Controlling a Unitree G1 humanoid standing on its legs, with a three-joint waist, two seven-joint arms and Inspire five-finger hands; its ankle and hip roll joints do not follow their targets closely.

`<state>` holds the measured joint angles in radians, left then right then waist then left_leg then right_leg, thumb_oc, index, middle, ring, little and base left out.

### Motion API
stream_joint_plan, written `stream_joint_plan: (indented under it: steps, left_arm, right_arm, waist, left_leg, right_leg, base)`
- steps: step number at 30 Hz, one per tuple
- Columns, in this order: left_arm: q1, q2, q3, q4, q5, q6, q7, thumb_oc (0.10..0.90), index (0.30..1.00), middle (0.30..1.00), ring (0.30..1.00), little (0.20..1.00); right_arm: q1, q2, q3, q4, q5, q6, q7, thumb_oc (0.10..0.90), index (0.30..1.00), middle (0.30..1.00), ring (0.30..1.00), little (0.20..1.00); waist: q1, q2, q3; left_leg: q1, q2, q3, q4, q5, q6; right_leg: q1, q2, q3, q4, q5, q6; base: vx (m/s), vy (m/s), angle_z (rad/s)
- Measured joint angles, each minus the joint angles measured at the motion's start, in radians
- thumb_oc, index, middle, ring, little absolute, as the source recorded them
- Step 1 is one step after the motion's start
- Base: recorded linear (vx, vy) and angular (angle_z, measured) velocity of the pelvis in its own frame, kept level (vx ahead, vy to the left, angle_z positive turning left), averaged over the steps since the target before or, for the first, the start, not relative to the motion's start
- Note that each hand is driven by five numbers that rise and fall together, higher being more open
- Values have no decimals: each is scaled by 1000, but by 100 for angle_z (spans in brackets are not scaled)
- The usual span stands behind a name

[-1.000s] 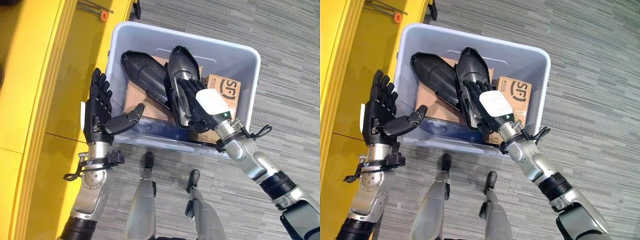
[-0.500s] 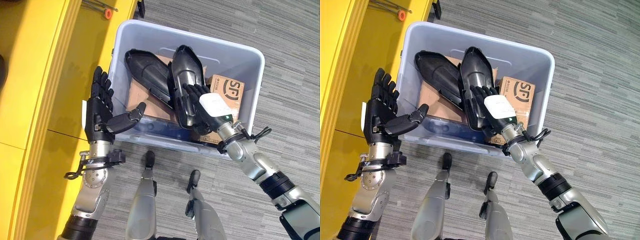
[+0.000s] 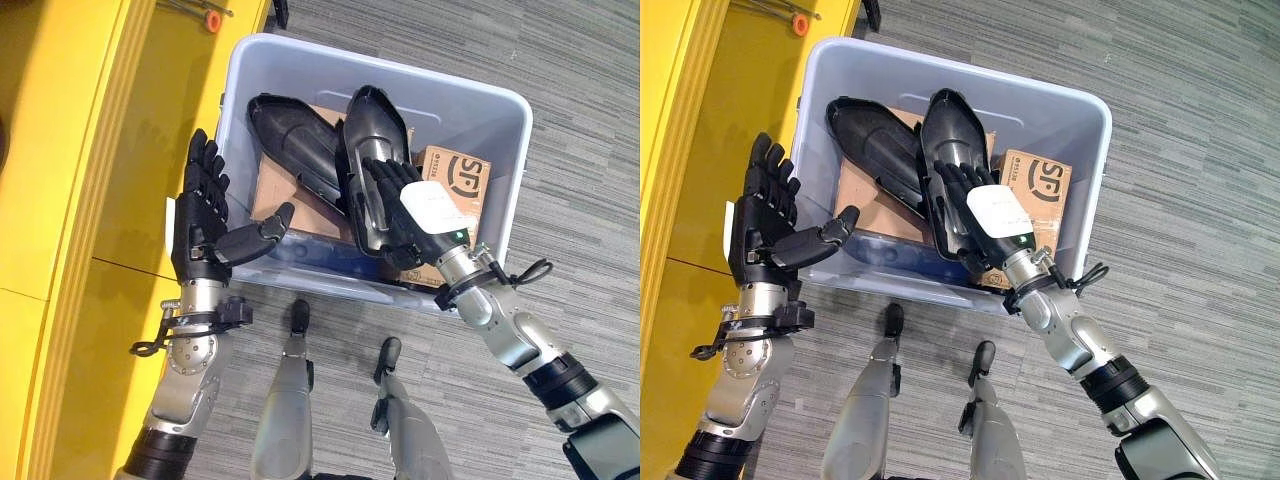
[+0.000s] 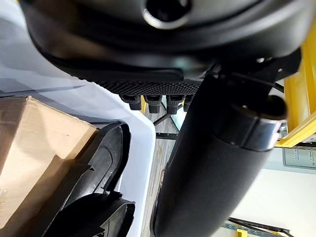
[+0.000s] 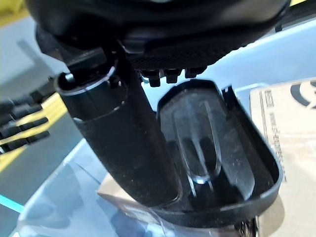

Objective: Move parts from the plastic box to the shelf.

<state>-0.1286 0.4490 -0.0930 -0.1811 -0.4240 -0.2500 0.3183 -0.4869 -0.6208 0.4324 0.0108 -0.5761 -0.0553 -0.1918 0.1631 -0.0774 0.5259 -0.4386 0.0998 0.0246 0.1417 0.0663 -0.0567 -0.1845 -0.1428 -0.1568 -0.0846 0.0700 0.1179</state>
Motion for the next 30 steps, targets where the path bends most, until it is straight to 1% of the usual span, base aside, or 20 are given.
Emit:
stream_joint_plan:
  steps: [3, 14, 30]
  left_arm:
    - [6, 0, 0, -4, 3, 0, 1, 900, 1000, 1000, 1000, 1000]
    - [16, 0, 1, -23, 7, 0, 4, 900, 1000, 1000, 1000, 1000]
    - [13, 0, 1, -25, 7, 1, 23, 900, 1000, 1000, 1000, 1000]
  right_arm:
    - [21, -15, -16, -18, 0, -7, 0, 900, 1000, 1000, 1000, 1000]
    - [39, -16, -18, -20, 0, -8, 1, 900, 1000, 1000, 1000, 1000]
    - [47, -14, -12, 5, -1, -4, 0, 900, 1000, 1000, 1000, 1000]
  waist:
    - [-3, 0, 0]
    - [-22, -1, 1]
    - [-21, -1, 1]
  left_leg:
    - [0, 1, 0, 0, 0, 0]
    - [-3, 1, 0, 0, 0, 0]
    - [-12, 2, -2, 2, 0, 0]
  right_leg:
    - [0, 1, 0, 0, 0, 0]
    - [-2, 2, 0, 0, 0, 0]
    - [-10, 3, -2, 0, 0, 0]
  base:
    - [0, 0, 0]
    - [0, 0, 0]
    - [0, 0, 0]
